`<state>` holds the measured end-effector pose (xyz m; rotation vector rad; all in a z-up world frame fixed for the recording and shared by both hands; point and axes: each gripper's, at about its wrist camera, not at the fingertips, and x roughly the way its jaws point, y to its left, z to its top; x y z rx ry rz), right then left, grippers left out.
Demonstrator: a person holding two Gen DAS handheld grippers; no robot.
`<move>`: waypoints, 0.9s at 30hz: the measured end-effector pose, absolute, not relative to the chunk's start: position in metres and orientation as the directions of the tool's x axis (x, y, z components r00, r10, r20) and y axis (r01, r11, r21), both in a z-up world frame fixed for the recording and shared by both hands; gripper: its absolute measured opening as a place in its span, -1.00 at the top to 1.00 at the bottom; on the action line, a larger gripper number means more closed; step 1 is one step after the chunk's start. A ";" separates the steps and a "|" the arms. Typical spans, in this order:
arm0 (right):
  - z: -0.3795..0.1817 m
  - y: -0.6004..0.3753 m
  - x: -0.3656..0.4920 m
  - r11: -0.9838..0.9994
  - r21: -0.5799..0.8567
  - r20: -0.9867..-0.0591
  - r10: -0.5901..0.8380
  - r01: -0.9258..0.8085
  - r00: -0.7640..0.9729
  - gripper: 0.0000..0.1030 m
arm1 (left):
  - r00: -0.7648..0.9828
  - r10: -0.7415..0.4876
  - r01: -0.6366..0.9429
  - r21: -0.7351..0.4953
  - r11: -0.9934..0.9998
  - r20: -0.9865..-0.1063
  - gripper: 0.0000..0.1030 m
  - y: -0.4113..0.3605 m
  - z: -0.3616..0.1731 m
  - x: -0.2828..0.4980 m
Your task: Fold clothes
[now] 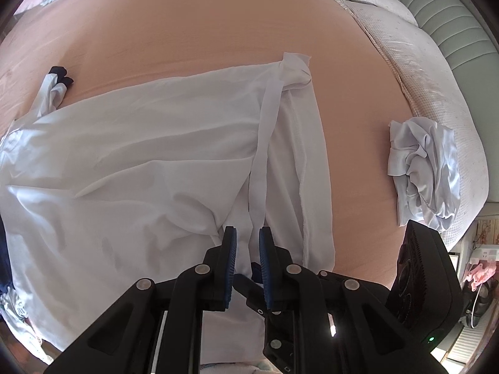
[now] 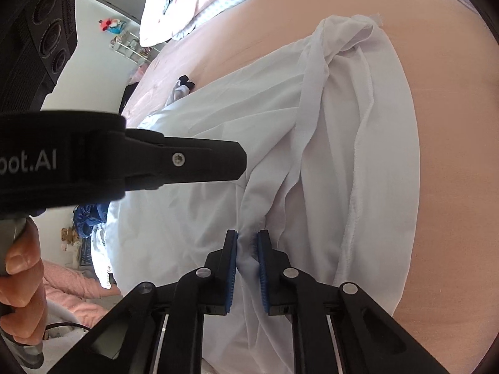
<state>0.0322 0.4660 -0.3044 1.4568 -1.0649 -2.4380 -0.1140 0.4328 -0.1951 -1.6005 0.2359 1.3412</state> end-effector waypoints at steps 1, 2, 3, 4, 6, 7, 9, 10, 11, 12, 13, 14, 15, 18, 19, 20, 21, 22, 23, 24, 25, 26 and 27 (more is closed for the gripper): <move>-0.305 0.470 0.036 -0.725 0.640 -0.714 -0.438 -0.255 -0.547 0.80 | 0.389 0.404 -0.672 -0.555 -0.491 -0.828 0.75 0.436 -0.197 -0.115; -0.304 0.473 0.040 -0.704 0.661 -0.698 -0.448 -0.260 -0.559 0.80 | 0.412 0.381 -0.660 -0.560 -0.500 -0.827 0.74 0.439 -0.199 -0.117; -0.304 0.477 0.045 -0.687 0.677 -0.684 -0.455 -0.264 -0.570 0.80 | 0.436 0.356 -0.648 -0.563 -0.513 -0.826 0.74 0.442 -0.202 -0.119; -0.303 0.480 0.049 -0.672 0.690 -0.673 -0.459 -0.269 -0.580 0.80 | 0.458 0.328 -0.639 -0.562 -0.525 -0.826 0.73 0.447 -0.206 -0.120; -0.302 0.482 0.052 -0.636 0.725 -0.639 -0.479 -0.264 -0.602 0.81 | 0.482 0.275 -0.641 -0.549 -0.536 -0.832 0.69 0.457 -0.212 -0.122; -0.303 0.481 0.051 -0.618 0.743 -0.619 -0.491 -0.257 -0.613 0.81 | 0.485 0.253 -0.650 -0.539 -0.536 -0.837 0.63 0.462 -0.213 -0.122; -0.310 0.466 0.021 -0.611 0.754 -0.603 -0.499 -0.242 -0.622 0.81 | 0.495 0.239 -0.653 -0.539 -0.531 -0.835 0.53 0.469 -0.213 -0.121; -0.309 0.464 0.020 -0.611 0.756 -0.600 -0.502 -0.235 -0.623 0.81 | 0.503 0.237 -0.651 -0.545 -0.528 -0.831 0.40 0.473 -0.213 -0.121; -0.309 0.464 0.021 -0.610 0.757 -0.598 -0.503 -0.234 -0.624 0.81 | 0.513 0.236 -0.649 -0.553 -0.523 -0.825 0.28 0.476 -0.213 -0.119; -0.309 0.463 0.021 -0.608 0.759 -0.597 -0.506 -0.234 -0.623 0.81 | 0.520 0.235 -0.649 -0.559 -0.516 -0.821 0.23 0.479 -0.212 -0.117; -0.310 0.463 0.022 -0.607 0.760 -0.596 -0.507 -0.234 -0.623 0.81 | 0.525 0.231 -0.654 -0.562 -0.506 -0.819 0.20 0.482 -0.212 -0.114; -0.309 0.464 0.025 -0.605 0.761 -0.595 -0.505 -0.236 -0.625 0.81 | 0.532 0.219 -0.661 -0.563 -0.496 -0.818 0.19 0.486 -0.213 -0.110; -0.309 0.466 0.030 -0.599 0.764 -0.593 -0.506 -0.239 -0.627 0.81 | 0.540 0.201 -0.670 -0.561 -0.486 -0.818 0.19 0.489 -0.215 -0.105; -0.305 0.468 0.037 -0.590 0.774 -0.579 -0.510 -0.232 -0.636 0.81 | 0.561 0.149 -0.679 -0.555 -0.480 -0.815 0.19 0.498 -0.227 -0.092; -0.304 0.467 0.034 -0.588 0.777 -0.575 -0.515 -0.225 -0.636 0.81 | 0.553 0.141 -0.688 -0.545 -0.480 -0.821 0.19 0.499 -0.230 -0.089; -0.302 0.466 0.034 -0.586 0.781 -0.568 -0.521 -0.217 -0.637 0.81 | 0.545 0.133 -0.696 -0.535 -0.479 -0.828 0.20 0.500 -0.233 -0.086; -0.300 0.466 0.035 -0.586 0.782 -0.564 -0.521 -0.211 -0.641 0.81 | 0.536 0.131 -0.701 -0.527 -0.482 -0.834 0.21 0.501 -0.236 -0.085; -0.298 0.465 0.036 -0.589 0.781 -0.563 -0.519 -0.208 -0.643 0.81 | 0.528 0.135 -0.702 -0.520 -0.487 -0.839 0.30 0.500 -0.237 -0.086; -0.295 0.465 0.037 -0.595 0.777 -0.564 -0.517 -0.204 -0.644 0.81 | 0.519 0.139 -0.703 -0.513 -0.493 -0.844 0.43 0.499 -0.239 -0.087; -0.293 0.464 0.038 -0.603 0.772 -0.566 -0.511 -0.200 -0.647 0.81 | 0.515 0.146 -0.699 -0.512 -0.499 -0.845 0.48 0.498 -0.239 -0.088; -0.292 0.464 0.039 -0.610 0.767 -0.570 -0.505 -0.199 -0.649 0.81 | 0.513 0.157 -0.694 -0.515 -0.503 -0.844 0.57 0.497 -0.239 -0.091; -0.291 0.465 0.040 -0.615 0.762 -0.575 -0.500 -0.202 -0.648 0.81 | 0.506 0.166 -0.694 -0.514 -0.504 -0.846 0.66 0.496 -0.239 -0.095; -0.291 0.465 0.040 -0.617 0.759 -0.580 -0.497 -0.207 -0.645 0.80 | 0.499 0.176 -0.693 -0.513 -0.506 -0.848 0.68 0.496 -0.239 -0.098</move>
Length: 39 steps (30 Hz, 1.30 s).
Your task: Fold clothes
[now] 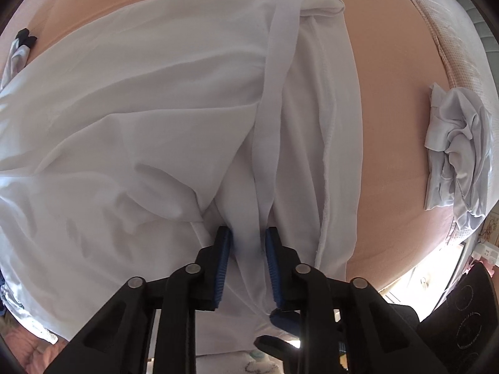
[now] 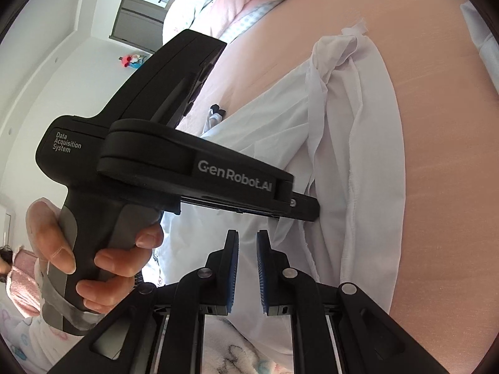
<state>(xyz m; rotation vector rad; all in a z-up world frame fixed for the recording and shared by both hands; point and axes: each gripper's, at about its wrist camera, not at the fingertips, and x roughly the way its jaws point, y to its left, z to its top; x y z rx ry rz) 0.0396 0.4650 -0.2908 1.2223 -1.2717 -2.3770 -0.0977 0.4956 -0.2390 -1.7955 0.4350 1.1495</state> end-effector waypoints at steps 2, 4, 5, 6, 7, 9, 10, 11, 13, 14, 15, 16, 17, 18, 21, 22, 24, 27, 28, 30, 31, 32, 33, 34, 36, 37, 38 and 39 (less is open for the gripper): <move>-0.291 0.466 0.039 -0.622 0.753 -0.590 -0.492 -0.216 -0.640 0.79 | 0.486 0.186 -0.697 -0.507 -0.507 -0.854 0.73 0.494 -0.239 -0.103; -0.292 0.467 0.039 -0.631 0.737 -0.615 -0.475 -0.243 -0.629 0.73 | 0.475 0.195 -0.702 -0.503 -0.505 -0.858 0.74 0.493 -0.238 -0.106; -0.293 0.467 0.038 -0.639 0.725 -0.630 -0.466 -0.257 -0.621 0.47 | 0.472 0.198 -0.704 -0.503 -0.502 -0.859 0.74 0.493 -0.237 -0.107; -0.293 0.466 0.037 -0.652 0.711 -0.645 -0.457 -0.263 -0.613 0.07 | 0.469 0.201 -0.704 -0.501 -0.503 -0.860 0.74 0.493 -0.237 -0.109; -0.292 0.465 0.036 -0.665 0.698 -0.658 -0.447 -0.267 -0.607 -0.10 | 0.465 0.203 -0.704 -0.499 -0.506 -0.862 0.74 0.493 -0.238 -0.110; -0.291 0.461 0.034 -0.682 0.685 -0.665 -0.442 -0.256 -0.603 -0.20 | 0.464 0.204 -0.701 -0.498 -0.511 -0.862 0.74 0.493 -0.240 -0.112; -0.290 0.459 0.032 -0.686 0.684 -0.665 -0.447 -0.248 -0.598 -0.20 | 0.465 0.203 -0.699 -0.498 -0.513 -0.862 0.74 0.493 -0.241 -0.113; -0.291 0.457 0.029 -0.689 0.685 -0.665 -0.457 -0.239 -0.590 -0.20 | 0.465 0.203 -0.697 -0.498 -0.516 -0.862 0.74 0.493 -0.243 -0.114; -0.294 0.454 0.022 -0.699 0.680 -0.673 -0.474 -0.222 -0.567 -0.20 | 0.474 0.202 -0.690 -0.504 -0.520 -0.857 0.74 0.494 -0.247 -0.115; -0.298 0.457 0.020 -0.704 0.675 -0.684 -0.484 -0.221 -0.546 -0.20 | 0.478 0.202 -0.687 -0.508 -0.520 -0.855 0.74 0.494 -0.249 -0.115; -0.302 0.456 0.014 -0.709 0.668 -0.698 -0.491 -0.226 -0.521 -0.20 | 0.482 0.203 -0.686 -0.511 -0.518 -0.852 0.74 0.494 -0.250 -0.116; -0.306 0.455 0.010 -0.710 0.666 -0.704 -0.499 -0.227 -0.505 -0.20 | 0.485 0.206 -0.685 -0.516 -0.515 -0.850 0.74 0.495 -0.250 -0.116; -0.308 0.455 0.007 -0.704 0.676 -0.696 -0.510 -0.219 -0.506 -0.20 | 0.488 0.207 -0.684 -0.519 -0.512 -0.848 0.74 0.495 -0.250 -0.116; -0.309 0.455 0.004 -0.693 0.689 -0.684 -0.523 -0.213 -0.509 -0.20 | 0.490 0.208 -0.684 -0.521 -0.510 -0.847 0.74 0.496 -0.251 -0.117; -0.312 0.452 -0.003 -0.654 0.726 -0.650 -0.554 -0.211 -0.519 -0.21 | 0.506 0.218 -0.671 -0.540 -0.508 -0.834 0.74 0.497 -0.250 -0.121; -0.312 0.451 -0.003 -0.652 0.730 -0.646 -0.558 -0.208 -0.520 -0.21 | 0.511 0.222 -0.666 -0.546 -0.509 -0.831 0.74 0.498 -0.250 -0.122; -0.309 0.455 0.002 -0.656 0.729 -0.645 -0.566 -0.192 -0.514 -0.20 | 0.517 0.228 -0.660 -0.554 -0.508 -0.825 0.74 0.499 -0.249 -0.125; -0.302 0.453 0.008 -0.656 0.735 -0.641 -0.586 -0.174 -0.497 -0.21 | 0.521 0.223 -0.665 -0.555 -0.500 -0.824 0.74 0.503 -0.248 -0.126; -0.300 0.450 0.010 -0.649 0.743 -0.632 -0.598 -0.165 -0.492 -0.21 | 0.523 0.220 -0.666 -0.556 -0.498 -0.824 0.74 0.504 -0.248 -0.126; -0.297 0.451 0.023 -0.637 0.755 -0.621 -0.615 -0.158 -0.487 -0.20 | 0.530 0.217 -0.664 -0.561 -0.494 -0.820 0.74 0.507 -0.247 -0.126; -0.298 0.449 0.025 -0.637 0.755 -0.620 -0.616 -0.158 -0.486 -0.20 | 0.535 0.215 -0.663 -0.564 -0.493 -0.817 0.74 0.508 -0.247 -0.125; -0.298 0.448 0.027 -0.637 0.755 -0.620 -0.616 -0.155 -0.486 -0.20 | 0.537 0.215 -0.663 -0.565 -0.491 -0.816 0.74 0.510 -0.247 -0.125; -0.298 0.448 0.029 -0.639 0.753 -0.622 -0.615 -0.156 -0.485 -0.20 | 0.535 0.215 -0.665 -0.564 -0.490 -0.817 0.74 0.512 -0.245 -0.124; -0.299 0.445 0.025 -0.646 0.745 -0.634 -0.608 -0.165 -0.478 -0.20 | 0.533 0.216 -0.666 -0.563 -0.489 -0.818 0.74 0.514 -0.244 -0.123; -0.299 0.443 0.020 -0.652 0.738 -0.641 -0.596 -0.174 -0.485 -0.18 | 0.532 0.215 -0.670 -0.563 -0.484 -0.819 0.74 0.518 -0.241 -0.122; -0.298 0.444 0.021 -0.649 0.740 -0.636 -0.593 -0.174 -0.494 -0.09 | 0.537 0.209 -0.673 -0.564 -0.478 -0.817 0.74 0.520 -0.240 -0.120; -0.298 0.447 0.022 -0.641 0.746 -0.631 -0.593 -0.180 -0.501 0.28 | 0.544 0.199 -0.676 -0.566 -0.471 -0.815 0.74 0.523 -0.240 -0.118; -0.299 0.450 0.025 -0.634 0.748 -0.633 -0.589 -0.198 -0.502 0.56 | 0.553 0.188 -0.677 -0.570 -0.466 -0.811 0.74 0.526 -0.239 -0.116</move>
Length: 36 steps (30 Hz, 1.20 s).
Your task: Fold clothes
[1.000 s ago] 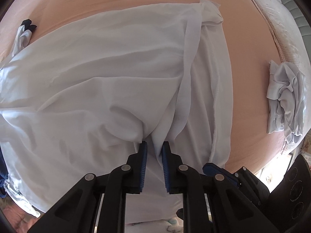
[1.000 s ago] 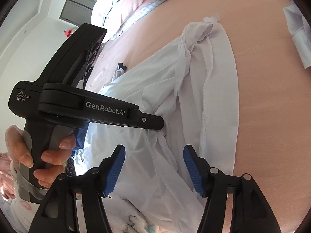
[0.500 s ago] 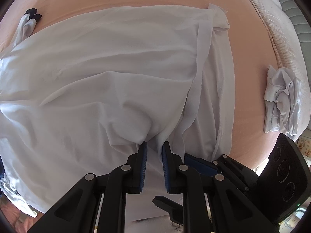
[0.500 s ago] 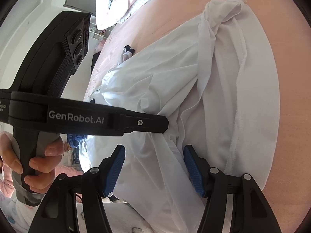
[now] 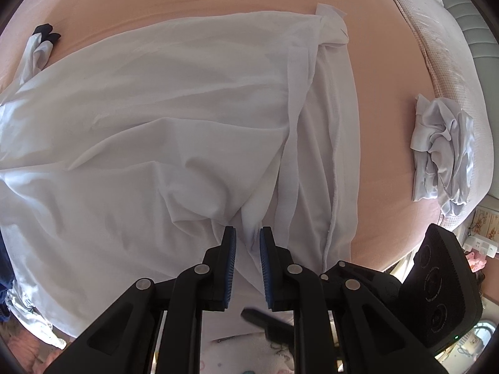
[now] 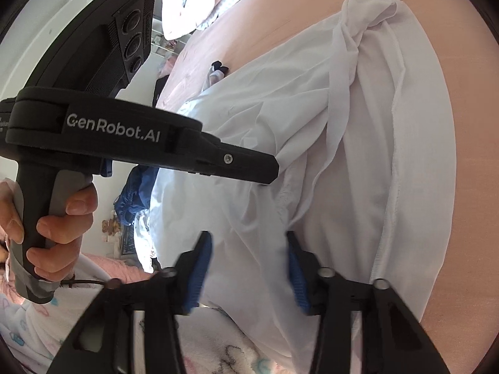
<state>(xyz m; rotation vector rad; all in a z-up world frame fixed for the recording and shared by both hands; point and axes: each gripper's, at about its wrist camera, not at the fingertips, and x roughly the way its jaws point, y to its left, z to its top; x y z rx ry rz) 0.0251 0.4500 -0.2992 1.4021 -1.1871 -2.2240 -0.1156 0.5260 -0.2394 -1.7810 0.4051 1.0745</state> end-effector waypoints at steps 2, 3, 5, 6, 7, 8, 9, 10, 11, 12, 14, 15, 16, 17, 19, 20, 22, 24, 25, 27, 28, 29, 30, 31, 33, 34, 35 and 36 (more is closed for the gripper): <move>-0.304 0.456 0.030 -0.628 0.745 -0.642 -0.580 -0.227 -0.502 0.74 | 0.572 0.172 -0.673 -0.579 -0.460 -0.802 0.72 0.533 -0.240 -0.111; -0.306 0.457 0.031 -0.633 0.738 -0.649 -0.571 -0.235 -0.503 0.80 | 0.577 0.164 -0.671 -0.579 -0.463 -0.800 0.72 0.535 -0.241 -0.109; -0.311 0.459 0.031 -0.625 0.740 -0.648 -0.562 -0.249 -0.513 0.80 | 0.583 0.152 -0.666 -0.576 -0.474 -0.798 0.69 0.541 -0.244 -0.107; -0.312 0.458 0.029 -0.613 0.750 -0.637 -0.568 -0.248 -0.521 0.81 | 0.589 0.143 -0.662 -0.576 -0.479 -0.795 0.67 0.545 -0.246 -0.105; -0.313 0.457 0.028 -0.601 0.760 -0.626 -0.573 -0.248 -0.529 0.81 | 0.599 0.131 -0.659 -0.579 -0.481 -0.790 0.57 0.549 -0.249 -0.103; -0.313 0.457 0.027 -0.590 0.770 -0.613 -0.579 -0.243 -0.537 0.81 | 0.605 0.121 -0.657 -0.579 -0.483 -0.787 0.42 0.552 -0.251 -0.102; -0.311 0.457 0.027 -0.579 0.782 -0.597 -0.587 -0.231 -0.547 0.81 | 0.605 0.114 -0.658 -0.576 -0.484 -0.788 0.35 0.556 -0.253 -0.100; -0.309 0.457 0.028 -0.572 0.790 -0.584 -0.592 -0.221 -0.556 0.81 | 0.606 0.108 -0.660 -0.574 -0.485 -0.788 0.21 0.559 -0.254 -0.099; -0.306 0.457 0.028 -0.575 0.790 -0.581 -0.588 -0.215 -0.563 0.81 | 0.607 0.101 -0.661 -0.571 -0.486 -0.788 0.14 0.563 -0.256 -0.097; -0.302 0.457 0.027 -0.589 0.779 -0.591 -0.577 -0.215 -0.563 0.81 | 0.607 0.097 -0.662 -0.570 -0.486 -0.788 0.14 0.566 -0.257 -0.096; -0.296 0.455 0.026 -0.628 0.749 -0.621 -0.553 -0.213 -0.555 0.81 | 0.612 0.109 -0.656 -0.580 -0.484 -0.783 0.14 0.569 -0.257 -0.092; -0.293 0.454 0.025 -0.639 0.741 -0.627 -0.545 -0.208 -0.557 0.81 | 0.613 0.119 -0.653 -0.585 -0.482 -0.781 0.14 0.571 -0.257 -0.090; -0.290 0.454 0.025 -0.642 0.740 -0.625 -0.545 -0.201 -0.558 0.81 | 0.610 0.130 -0.652 -0.589 -0.478 -0.781 0.14 0.573 -0.256 -0.089; -0.287 0.453 0.024 -0.646 0.739 -0.623 -0.545 -0.194 -0.560 0.81 | 0.605 0.141 -0.653 -0.590 -0.475 -0.783 0.14 0.574 -0.256 -0.087; -0.282 0.453 0.024 -0.658 0.728 -0.630 -0.534 -0.191 -0.563 0.81 | 0.589 0.163 -0.659 -0.587 -0.470 -0.792 0.17 0.576 -0.254 -0.083; -0.279 0.453 0.024 -0.668 0.719 -0.637 -0.524 -0.192 -0.565 0.81 | 0.578 0.175 -0.665 -0.584 -0.466 -0.797 0.31 0.577 -0.252 -0.081; -0.275 0.453 0.023 -0.685 0.700 -0.654 -0.503 -0.200 -0.566 0.81 | 0.554 0.196 -0.678 -0.575 -0.459 -0.809 0.54 0.577 -0.250 -0.078; -0.272 0.453 0.023 -0.703 0.679 -0.672 -0.479 -0.212 -0.564 0.81 | 0.535 0.216 -0.685 -0.569 -0.454 -0.817 0.63 0.578 -0.248 -0.076; -0.270 0.453 0.022 -0.712 0.667 -0.683 -0.467 -0.219 -0.562 0.81 | 0.528 0.233 -0.685 -0.572 -0.451 -0.816 0.72 0.578 -0.247 -0.075; -0.267 0.453 0.021 -0.737 0.634 -0.709 -0.435 -0.232 -0.555 0.81 | 0.516 0.259 -0.683 -0.575 -0.451 -0.816 0.77 0.577 -0.245 -0.074; -0.264 0.452 0.021 -0.754 0.612 -0.725 -0.414 -0.239 -0.551 0.81 | 0.514 0.271 -0.680 -0.579 -0.450 -0.814 0.78 0.577 -0.245 -0.073; -0.261 0.451 0.020 -0.772 0.586 -0.742 -0.389 -0.247 -0.547 0.81 | 0.513 0.283 -0.677 -0.585 -0.446 -0.810 0.78 0.576 -0.245 -0.072; -0.258 0.449 0.019 -0.793 0.554 -0.761 -0.359 -0.254 -0.540 0.80 | 0.513 0.293 -0.676 -0.590 -0.441 -0.807 0.78 0.577 -0.245 -0.071; -0.255 0.447 0.018 -0.814 0.520 -0.781 -0.331 -0.259 -0.529 0.80 | 0.514 0.302 -0.674 -0.596 -0.436 -0.803 0.78 0.578 -0.245 -0.070; -0.247 0.438 0.015 -0.865 0.426 -0.827 -0.253 -0.264 -0.503 0.80 | 0.520 0.319 -0.665 -0.610 -0.431 -0.793 0.78 0.581 -0.245 -0.069; -0.244 0.433 0.013 -0.893 0.367 -0.848 -0.206 -0.261 -0.489 0.80 | 0.523 0.324 -0.660 -0.615 -0.432 -0.789 0.78 0.582 -0.245 -0.068; -0.240 0.426 0.012 -0.917 0.309 -0.864 -0.159 -0.252 -0.478 0.79 | 0.523 0.327 -0.655 -0.617 -0.436 -0.787 0.78 0.583 -0.245 -0.068; -0.237 0.420 0.010 -0.936 0.252 -0.877 -0.114 -0.244 -0.467 0.74 | 0.522 0.330 -0.652 -0.618 -0.439 -0.786 0.78 0.584 -0.246 -0.068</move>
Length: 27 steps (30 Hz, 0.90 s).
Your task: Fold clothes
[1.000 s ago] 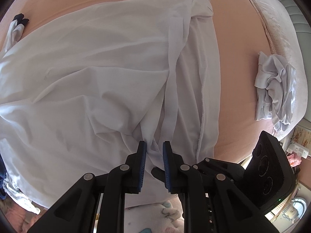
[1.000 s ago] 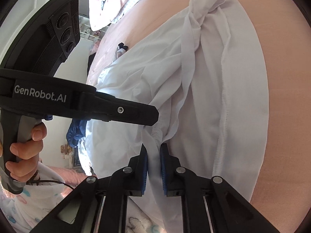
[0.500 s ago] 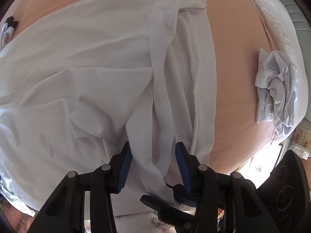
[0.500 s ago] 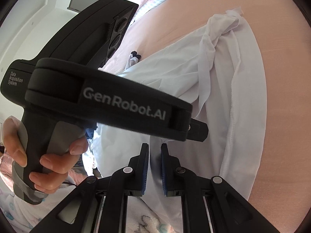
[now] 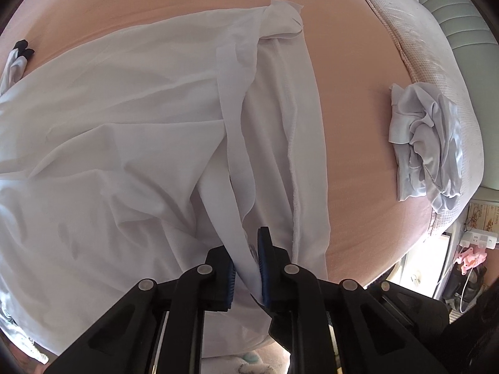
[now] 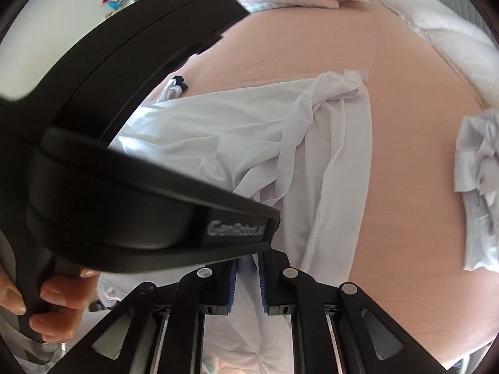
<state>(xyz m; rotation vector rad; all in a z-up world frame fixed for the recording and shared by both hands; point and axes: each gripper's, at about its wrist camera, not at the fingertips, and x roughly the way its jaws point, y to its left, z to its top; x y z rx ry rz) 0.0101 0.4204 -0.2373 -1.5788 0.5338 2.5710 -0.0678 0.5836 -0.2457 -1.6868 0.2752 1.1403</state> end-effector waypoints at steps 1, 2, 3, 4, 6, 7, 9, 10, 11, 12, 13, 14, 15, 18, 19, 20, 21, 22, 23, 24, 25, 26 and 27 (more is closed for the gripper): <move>-0.235 0.415 0.009 -0.950 0.203 -0.886 -0.074 -0.238 -0.458 0.71 | 0.520 0.334 -0.651 -0.618 -0.441 -0.786 0.78 0.585 -0.246 -0.068; -0.233 0.413 0.007 -0.955 0.178 -0.890 -0.052 -0.239 -0.454 0.66 | 0.518 0.339 -0.649 -0.619 -0.443 -0.786 0.79 0.586 -0.246 -0.068; -0.233 0.413 0.007 -0.954 0.175 -0.891 -0.047 -0.245 -0.452 0.61 | 0.516 0.343 -0.647 -0.620 -0.444 -0.785 0.79 0.587 -0.246 -0.069; -0.233 0.414 0.006 -0.950 0.182 -0.893 -0.052 -0.252 -0.448 0.58 | 0.515 0.348 -0.645 -0.621 -0.445 -0.783 0.79 0.587 -0.246 -0.070; -0.234 0.418 0.004 -0.947 0.174 -0.899 -0.040 -0.271 -0.437 0.42 | 0.513 0.359 -0.640 -0.626 -0.445 -0.779 0.79 0.589 -0.246 -0.071; -0.233 0.419 0.003 -0.946 0.168 -0.901 -0.032 -0.279 -0.433 0.37 | 0.513 0.364 -0.637 -0.629 -0.445 -0.777 0.79 0.590 -0.246 -0.072; -0.232 0.421 0.001 -0.946 0.158 -0.902 -0.022 -0.282 -0.431 0.19 | 0.511 0.372 -0.633 -0.632 -0.447 -0.775 0.79 0.592 -0.246 -0.074; -0.231 0.422 0.000 -0.947 0.151 -0.903 -0.016 -0.284 -0.428 0.15 | 0.511 0.375 -0.631 -0.634 -0.447 -0.773 0.79 0.593 -0.246 -0.074; -0.230 0.422 -0.001 -0.947 0.140 -0.905 -0.005 -0.288 -0.425 0.09 | 0.512 0.378 -0.630 -0.636 -0.446 -0.772 0.79 0.595 -0.246 -0.075; -0.229 0.422 -0.002 -0.949 0.127 -0.906 0.007 -0.289 -0.423 0.05 | 0.512 0.381 -0.628 -0.639 -0.445 -0.769 0.79 0.597 -0.246 -0.075; -0.228 0.422 -0.003 -0.951 0.113 -0.907 0.019 -0.288 -0.421 0.03 | 0.514 0.385 -0.626 -0.642 -0.443 -0.767 0.79 0.598 -0.246 -0.075; -0.227 0.421 -0.004 -0.953 0.100 -0.907 0.031 -0.286 -0.420 0.00 | 0.514 0.388 -0.623 -0.644 -0.444 -0.765 0.79 0.599 -0.246 -0.075; -0.226 0.421 -0.005 -0.954 0.091 -0.907 0.038 -0.285 -0.418 -0.02 | 0.513 0.391 -0.621 -0.645 -0.446 -0.764 0.79 0.599 -0.246 -0.075; -0.225 0.423 -0.009 -0.955 0.083 -0.908 0.046 -0.285 -0.417 -0.09 | 0.518 0.398 -0.614 -0.653 -0.444 -0.757 0.79 0.602 -0.249 -0.074; -0.225 0.423 -0.010 -0.956 0.085 -0.907 0.043 -0.282 -0.420 -0.11 | 0.516 0.401 -0.613 -0.653 -0.444 -0.757 0.79 0.603 -0.249 -0.073; -0.225 0.423 -0.011 -0.956 0.087 -0.906 0.041 -0.279 -0.422 -0.13 | 0.512 0.404 -0.614 -0.652 -0.445 -0.758 0.79 0.605 -0.249 -0.073; -0.225 0.424 -0.012 -0.956 0.099 -0.904 0.030 -0.277 -0.426 -0.13 | 0.506 0.406 -0.618 -0.648 -0.445 -0.761 0.79 0.605 -0.249 -0.072; -0.227 0.427 -0.013 -0.951 0.132 -0.902 0.001 -0.279 -0.431 -0.13 | 0.497 0.407 -0.625 -0.641 -0.445 -0.767 0.79 0.605 -0.249 -0.071; -0.229 0.430 -0.013 -0.943 0.171 -0.900 -0.032 -0.285 -0.435 -0.13 | 0.483 0.408 -0.633 -0.631 -0.448 -0.775 0.79 0.605 -0.248 -0.069; -0.231 0.433 -0.013 -0.933 0.209 -0.896 -0.063 -0.293 -0.439 -0.13 | 0.468 0.409 -0.645 -0.619 -0.448 -0.783 0.79 0.606 -0.247 -0.067; -0.233 0.437 -0.013 -0.922 0.238 -0.892 -0.082 -0.306 -0.444 -0.13 | 0.451 0.409 -0.660 -0.605 -0.446 -0.793 0.79 0.607 -0.246 -0.065; -0.234 0.441 -0.013 -0.912 0.254 -0.890 -0.090 -0.322 -0.446 -0.13 | 0.432 0.408 -0.676 -0.588 -0.445 -0.804 0.79 0.608 -0.245 -0.063; -0.235 0.444 -0.013 -0.905 0.262 -0.890 -0.093 -0.335 -0.446 -0.13 | 0.416 0.407 -0.688 -0.574 -0.443 -0.813 0.79 0.609 -0.245 -0.061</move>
